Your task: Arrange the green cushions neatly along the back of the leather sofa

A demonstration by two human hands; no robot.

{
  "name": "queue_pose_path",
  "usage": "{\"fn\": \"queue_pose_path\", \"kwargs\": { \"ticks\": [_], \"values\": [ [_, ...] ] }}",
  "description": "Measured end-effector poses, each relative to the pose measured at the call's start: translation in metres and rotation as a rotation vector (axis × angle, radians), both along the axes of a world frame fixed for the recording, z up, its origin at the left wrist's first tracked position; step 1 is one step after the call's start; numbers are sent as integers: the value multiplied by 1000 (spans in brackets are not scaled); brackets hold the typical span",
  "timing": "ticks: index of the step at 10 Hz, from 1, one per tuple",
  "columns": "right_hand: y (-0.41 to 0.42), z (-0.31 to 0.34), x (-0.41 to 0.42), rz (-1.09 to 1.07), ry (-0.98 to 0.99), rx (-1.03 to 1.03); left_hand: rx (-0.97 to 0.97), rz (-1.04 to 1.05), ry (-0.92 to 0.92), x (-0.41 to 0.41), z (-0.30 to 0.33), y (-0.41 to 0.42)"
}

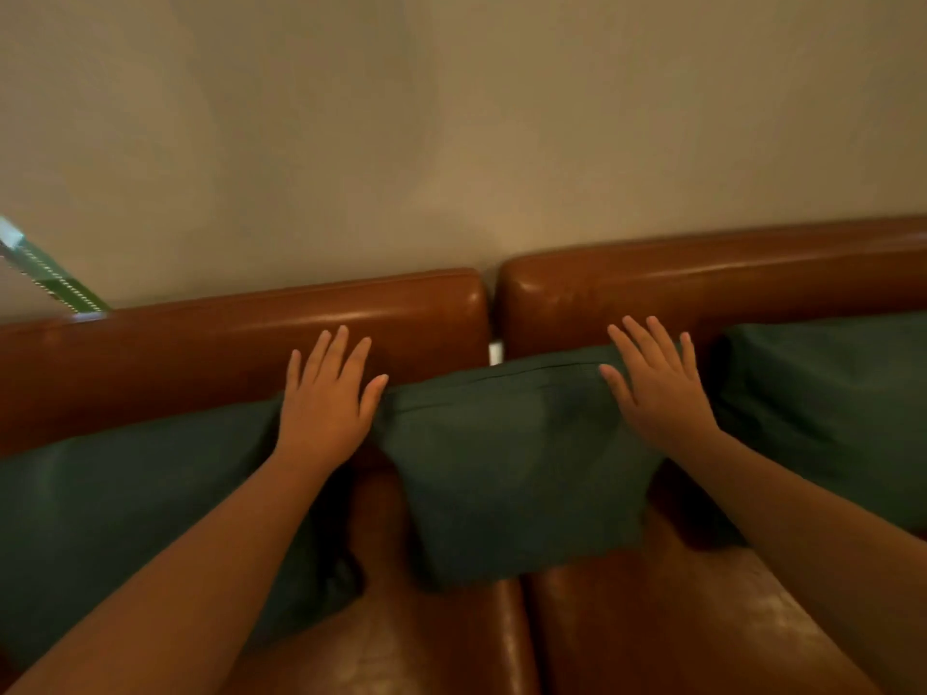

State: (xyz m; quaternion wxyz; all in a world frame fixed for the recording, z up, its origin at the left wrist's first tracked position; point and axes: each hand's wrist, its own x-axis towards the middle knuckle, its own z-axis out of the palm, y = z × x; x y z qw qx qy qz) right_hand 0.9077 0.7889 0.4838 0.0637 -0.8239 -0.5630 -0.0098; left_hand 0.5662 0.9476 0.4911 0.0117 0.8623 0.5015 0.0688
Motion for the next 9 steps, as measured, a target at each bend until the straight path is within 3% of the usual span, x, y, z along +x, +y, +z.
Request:
{"fn": "queue_pose_path", "kwargs": {
  "ticks": [2, 4, 5, 7, 8, 9],
  "values": [
    [-59, 12, 138, -67, -17, -27, -30, -71, -18, 153, -4, -61],
    [-96, -10, 232, -162, 31, -124, -87, -93, 100, 248, -30, -96],
    [-104, -27, 257, -233, 137, -164, -89, -72, 197, 256, -49, -105],
    [-107, -50, 270, -238, 175, -156, -92, -22, 225, 258, -54, -108],
    [-105, -42, 261, -238, 140, -97, -70, -25, 155, 253, -42, -106],
    [-99, -17, 240, -165, 107, 114, 78, -3, -67, 249, -14, -107]
  ]
}}
